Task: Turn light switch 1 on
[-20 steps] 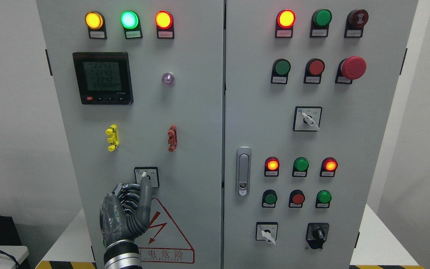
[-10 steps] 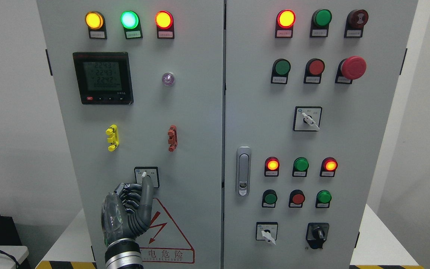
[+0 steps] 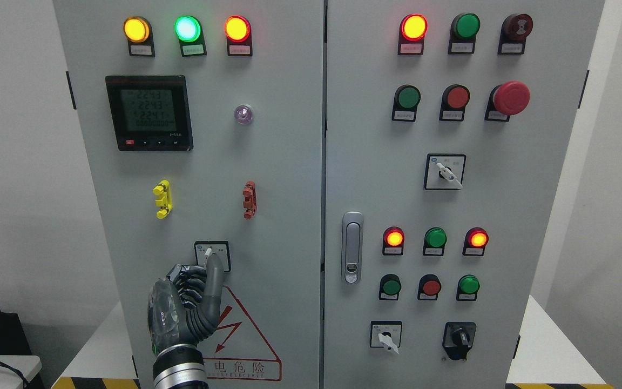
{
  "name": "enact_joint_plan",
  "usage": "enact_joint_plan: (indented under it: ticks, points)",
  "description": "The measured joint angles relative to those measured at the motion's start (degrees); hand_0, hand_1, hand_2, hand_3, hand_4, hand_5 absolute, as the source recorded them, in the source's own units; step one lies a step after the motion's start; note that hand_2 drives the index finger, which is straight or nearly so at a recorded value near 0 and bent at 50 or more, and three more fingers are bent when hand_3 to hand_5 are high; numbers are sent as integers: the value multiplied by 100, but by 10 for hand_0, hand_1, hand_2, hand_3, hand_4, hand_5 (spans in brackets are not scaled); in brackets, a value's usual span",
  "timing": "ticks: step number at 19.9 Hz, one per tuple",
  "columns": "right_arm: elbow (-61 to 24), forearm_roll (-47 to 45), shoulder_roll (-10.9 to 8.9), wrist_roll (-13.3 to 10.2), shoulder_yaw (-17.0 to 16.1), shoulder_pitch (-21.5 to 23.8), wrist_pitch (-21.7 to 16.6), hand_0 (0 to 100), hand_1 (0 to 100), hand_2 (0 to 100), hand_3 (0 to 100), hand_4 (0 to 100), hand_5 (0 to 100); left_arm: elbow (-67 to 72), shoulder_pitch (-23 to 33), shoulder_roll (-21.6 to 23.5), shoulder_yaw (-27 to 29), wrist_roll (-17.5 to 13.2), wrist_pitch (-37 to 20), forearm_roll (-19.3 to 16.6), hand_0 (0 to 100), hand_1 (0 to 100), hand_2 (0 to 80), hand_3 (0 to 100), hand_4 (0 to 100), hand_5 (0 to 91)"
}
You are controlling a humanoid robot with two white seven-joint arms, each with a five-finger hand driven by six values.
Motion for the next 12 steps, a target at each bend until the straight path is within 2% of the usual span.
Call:
enact_joint_plan:
  ticks: [12]
  points:
    - [0, 0, 0, 2, 0, 0, 0, 120, 389, 0, 0, 0, 0, 23, -43, 0, -9, -6, 58, -2, 211, 287, 541, 812, 852, 781]
